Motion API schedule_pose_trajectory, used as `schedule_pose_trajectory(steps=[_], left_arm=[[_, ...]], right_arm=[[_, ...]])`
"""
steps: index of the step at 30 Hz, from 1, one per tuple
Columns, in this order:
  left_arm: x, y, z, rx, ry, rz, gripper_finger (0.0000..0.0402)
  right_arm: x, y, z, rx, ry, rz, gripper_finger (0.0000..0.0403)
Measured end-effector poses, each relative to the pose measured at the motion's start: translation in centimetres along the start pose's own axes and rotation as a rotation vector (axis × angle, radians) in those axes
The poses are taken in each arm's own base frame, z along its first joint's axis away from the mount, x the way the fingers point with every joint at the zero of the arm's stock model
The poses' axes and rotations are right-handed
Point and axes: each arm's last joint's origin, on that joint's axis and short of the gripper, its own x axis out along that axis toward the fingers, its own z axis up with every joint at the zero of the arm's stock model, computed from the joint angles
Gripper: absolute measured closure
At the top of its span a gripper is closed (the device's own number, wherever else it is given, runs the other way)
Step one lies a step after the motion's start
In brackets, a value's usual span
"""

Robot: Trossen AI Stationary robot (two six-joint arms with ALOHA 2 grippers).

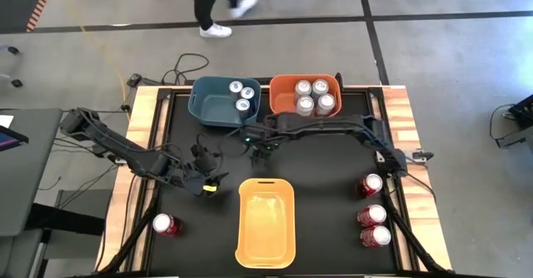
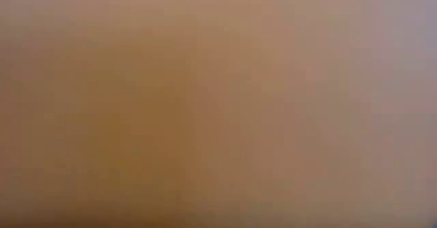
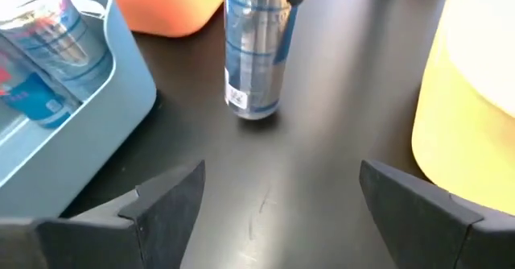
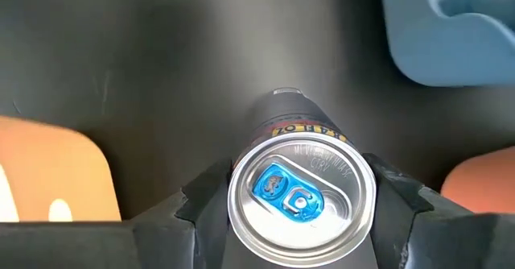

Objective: Sort soda cans
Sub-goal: Put the blue soda can into the blue bin

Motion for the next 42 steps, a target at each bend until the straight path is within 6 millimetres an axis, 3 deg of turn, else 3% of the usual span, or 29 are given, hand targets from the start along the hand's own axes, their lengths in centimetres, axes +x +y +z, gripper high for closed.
schedule_pose_trajectory(steps=[4, 16, 30, 37, 42], left_arm=[[0.2, -0.3, 0.3, 0.015, -0.026, -0.01, 0.0077], [0.3, -0.1, 0.7, 0.033, -0.05, -0.003, 0.0077], [0.7, 0.3, 0.8, 0.018, -0.047, 0.018, 0.0077], [0.8, 0.4, 1.2, 0.002, -0.089, 0.057, 0.0077], [1.5, 1.2, 2.0, 0.017, -0.12, 0.103, 0.0077]], right_arm=[[0.9, 0.1, 0.3, -0.055, 0.012, 0.0, 0.0179], [0.8, 0.1, 0.3, -0.132, 0.002, 0.001, 0.0126], [0.2, 0.1, 1.2, -0.068, -0.096, 0.003, 0.0107], [-2.0, -0.1, 2.1, -0.028, -0.144, -0.012, 0.0107], [-5.0, 0.0, 2.2, -0.036, -0.225, -0.123, 0.0107]])
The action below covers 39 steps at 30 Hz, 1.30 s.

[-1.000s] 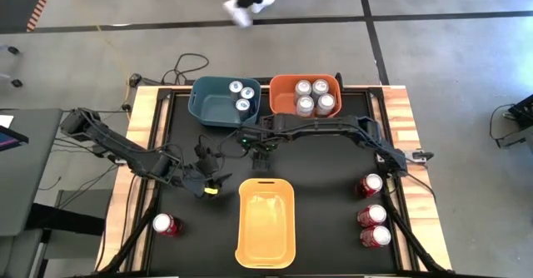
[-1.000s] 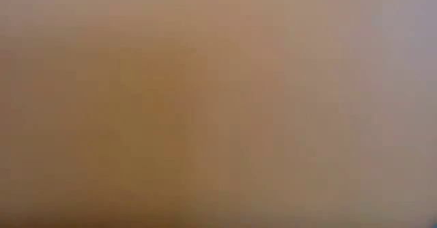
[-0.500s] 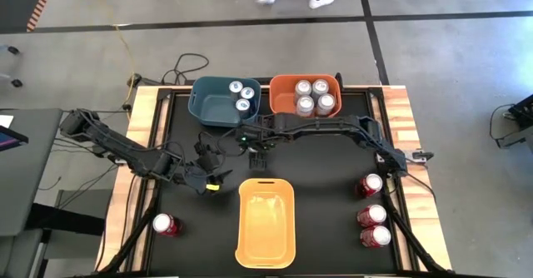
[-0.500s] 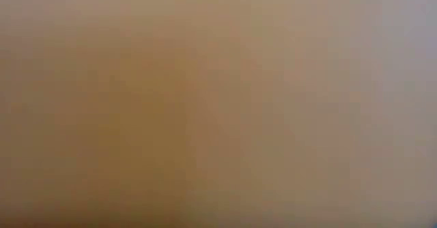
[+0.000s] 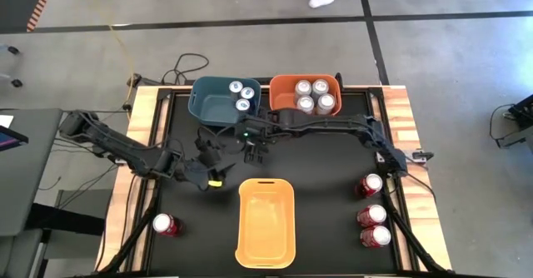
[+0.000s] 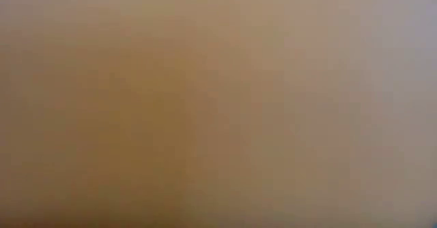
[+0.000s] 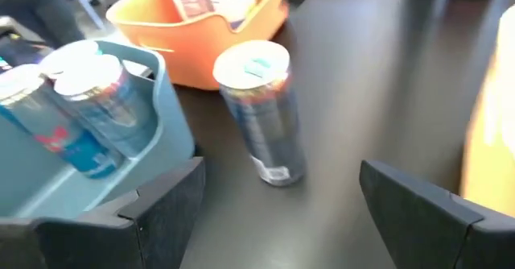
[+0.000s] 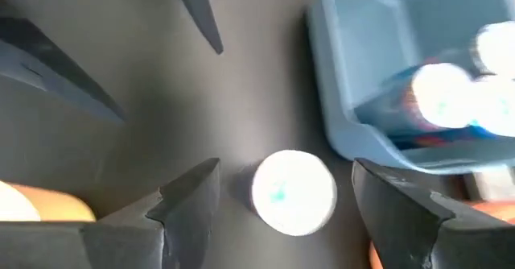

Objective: Sort soda cans
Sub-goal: Put the blue soda can into the blue bin

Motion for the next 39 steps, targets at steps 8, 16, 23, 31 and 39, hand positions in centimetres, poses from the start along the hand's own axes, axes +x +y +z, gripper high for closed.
schedule_pose_trajectory(steps=[8, 16, 23, 31, 39], left_arm=[[1.2, 1.0, 0.0, 0.02, 0.013, -0.037, 0.0075], [2.8, 2.5, -1.8, -0.006, -0.006, -0.034, 0.0045], [4.3, 4.5, -1.0, -0.026, -0.124, -0.146, 0.0014], [5.5, 6.0, -0.9, -0.051, -0.142, -0.177, 0.0006], [8.7, 5.3, -1.5, -0.069, -0.146, -0.186, 0.0007]], right_arm=[[-1.6, -0.5, -1.9, 0.094, 0.021, -0.064, 0.0109], [-1.9, 0.9, -6.8, 0.146, 0.029, -0.116, 0.0111], [-4.3, 1.3, -11.8, 0.279, -0.154, -0.123, 0.0111], [-4.5, 2.4, -17.6, 0.415, -0.273, -0.038, 0.0111], [-4.9, 3.3, -19.2, 0.447, -0.321, -0.021, 0.0111]])
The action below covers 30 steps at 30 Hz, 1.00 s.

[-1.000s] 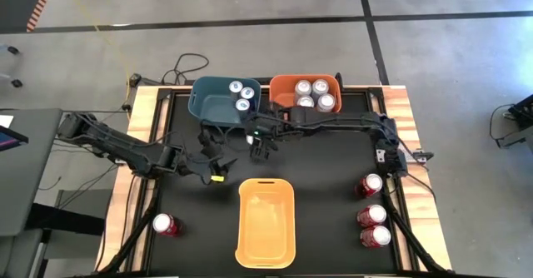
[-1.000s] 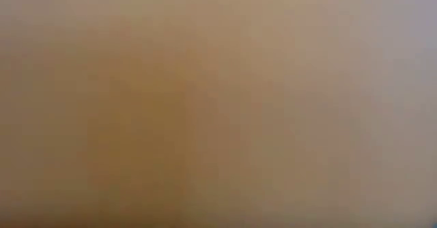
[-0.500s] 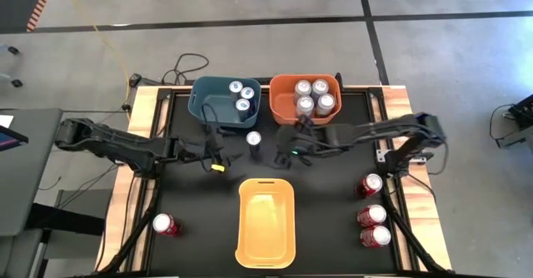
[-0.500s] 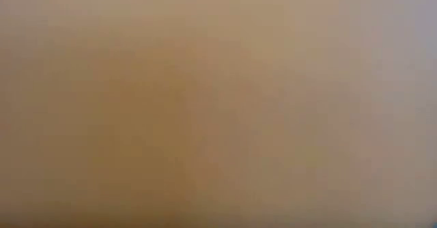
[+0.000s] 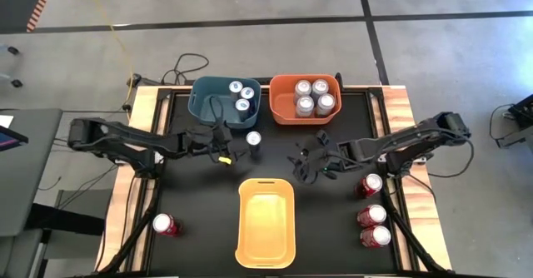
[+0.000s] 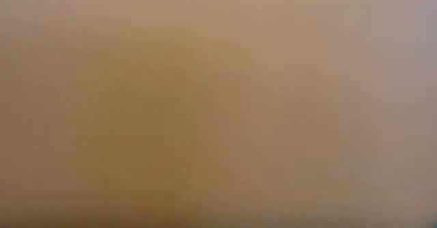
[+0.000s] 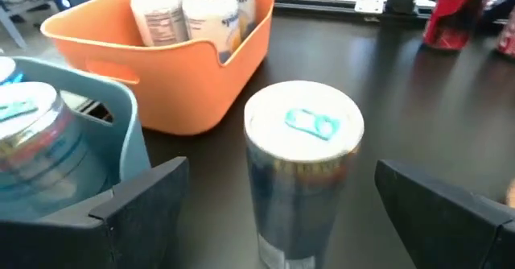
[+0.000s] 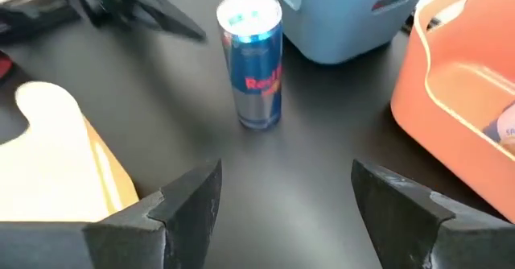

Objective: Sort soda cans
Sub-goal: Put the blue soda can into the blue bin

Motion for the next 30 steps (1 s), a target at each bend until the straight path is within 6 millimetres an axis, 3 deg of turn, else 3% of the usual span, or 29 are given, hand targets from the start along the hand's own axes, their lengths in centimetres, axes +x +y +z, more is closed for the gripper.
schedule_pose_trajectory(steps=[13, 23, 30], left_arm=[[4.2, -0.7, 0.2, -0.021, 0.054, -0.007, 0.0023], [4.2, -0.7, 0.1, -0.04, 0.064, 0.012, 0.0173], [2.0, -0.1, 2.3, -0.04, 0.032, 0.029, 0.0176]], right_arm=[[-0.2, 0.3, -0.3, -0.035, -0.024, -0.039, 0.0111], [-0.7, -0.1, -1.7, -0.083, 0.048, -0.13, 0.0111], [-1.4, 0.0, -2.7, -0.109, 0.063, -0.191, 0.0111]])
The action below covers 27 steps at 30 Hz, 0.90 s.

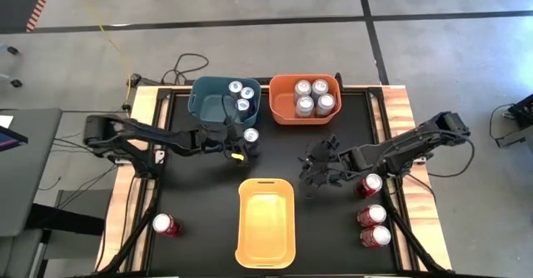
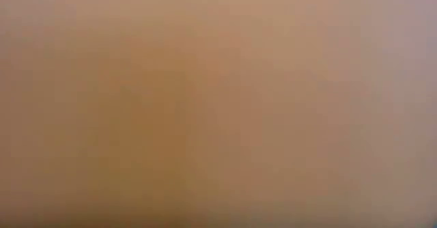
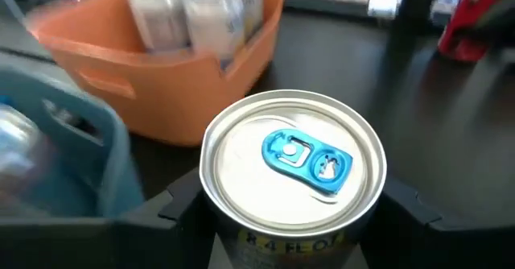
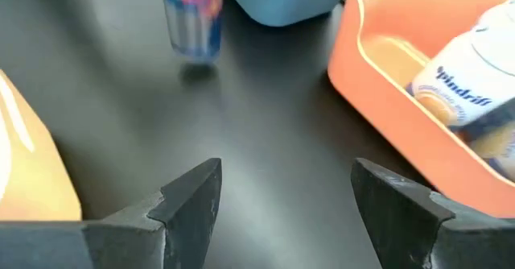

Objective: Sort soda cans
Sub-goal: Put the blue soda can into the blue bin

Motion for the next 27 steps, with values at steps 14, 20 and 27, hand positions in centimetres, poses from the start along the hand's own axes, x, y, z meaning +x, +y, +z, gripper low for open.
schedule_pose_trajectory(steps=[14, 20, 27], left_arm=[[-9.0, 4.9, 4.9, -0.006, -0.123, 0.173, 0.017], [-8.1, 6.7, 4.5, -0.014, -0.089, 0.279, 0.0169], [-5.3, 9.8, 3.0, -0.056, -0.033, 0.379, 0.0165]], right_arm=[[0.4, -0.9, 0.4, 0.01, -0.014, -0.062, 0.0111], [0.7, -1.2, 0.7, 0.031, -0.016, -0.073, 0.0111], [0.8, -1.3, 0.7, 0.02, -0.014, -0.073, 0.0111]])
